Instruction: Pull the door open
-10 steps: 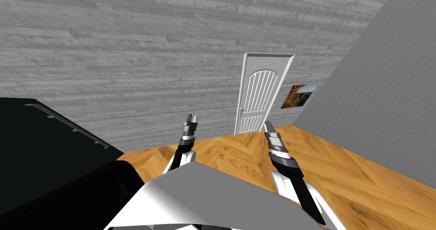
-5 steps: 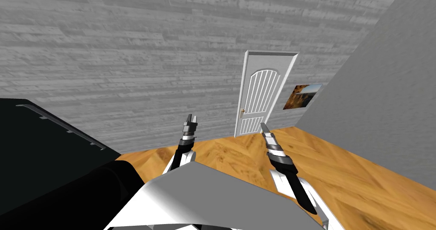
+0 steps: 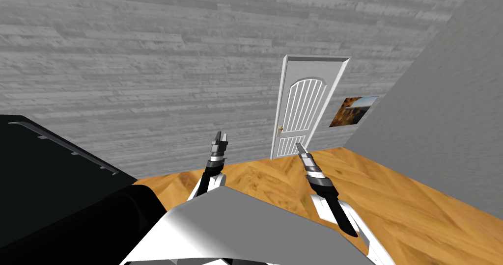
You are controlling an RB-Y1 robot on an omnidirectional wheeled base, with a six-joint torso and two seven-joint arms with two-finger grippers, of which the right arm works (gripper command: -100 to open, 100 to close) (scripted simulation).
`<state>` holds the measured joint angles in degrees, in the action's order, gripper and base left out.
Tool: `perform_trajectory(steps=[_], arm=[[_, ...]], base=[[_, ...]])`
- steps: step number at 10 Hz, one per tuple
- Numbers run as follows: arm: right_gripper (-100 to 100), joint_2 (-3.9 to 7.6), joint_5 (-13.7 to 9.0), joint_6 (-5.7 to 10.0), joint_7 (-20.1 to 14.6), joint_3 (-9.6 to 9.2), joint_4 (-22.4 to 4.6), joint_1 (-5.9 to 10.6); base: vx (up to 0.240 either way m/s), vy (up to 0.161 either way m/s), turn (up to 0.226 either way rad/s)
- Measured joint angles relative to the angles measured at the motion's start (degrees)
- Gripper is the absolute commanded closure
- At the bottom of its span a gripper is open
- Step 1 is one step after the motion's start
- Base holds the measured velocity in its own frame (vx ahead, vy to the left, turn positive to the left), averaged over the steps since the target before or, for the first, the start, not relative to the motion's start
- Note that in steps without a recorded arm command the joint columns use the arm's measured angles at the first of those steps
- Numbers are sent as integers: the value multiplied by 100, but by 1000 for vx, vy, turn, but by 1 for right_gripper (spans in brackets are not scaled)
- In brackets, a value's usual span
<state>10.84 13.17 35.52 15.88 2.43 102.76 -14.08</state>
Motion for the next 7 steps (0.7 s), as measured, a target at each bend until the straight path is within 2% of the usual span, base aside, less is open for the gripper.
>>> perform_trajectory(steps=[7], arm=[[-100, 258, 393, 201, 434, 93, -1119, 510]], base=[[101, -23, 15]])
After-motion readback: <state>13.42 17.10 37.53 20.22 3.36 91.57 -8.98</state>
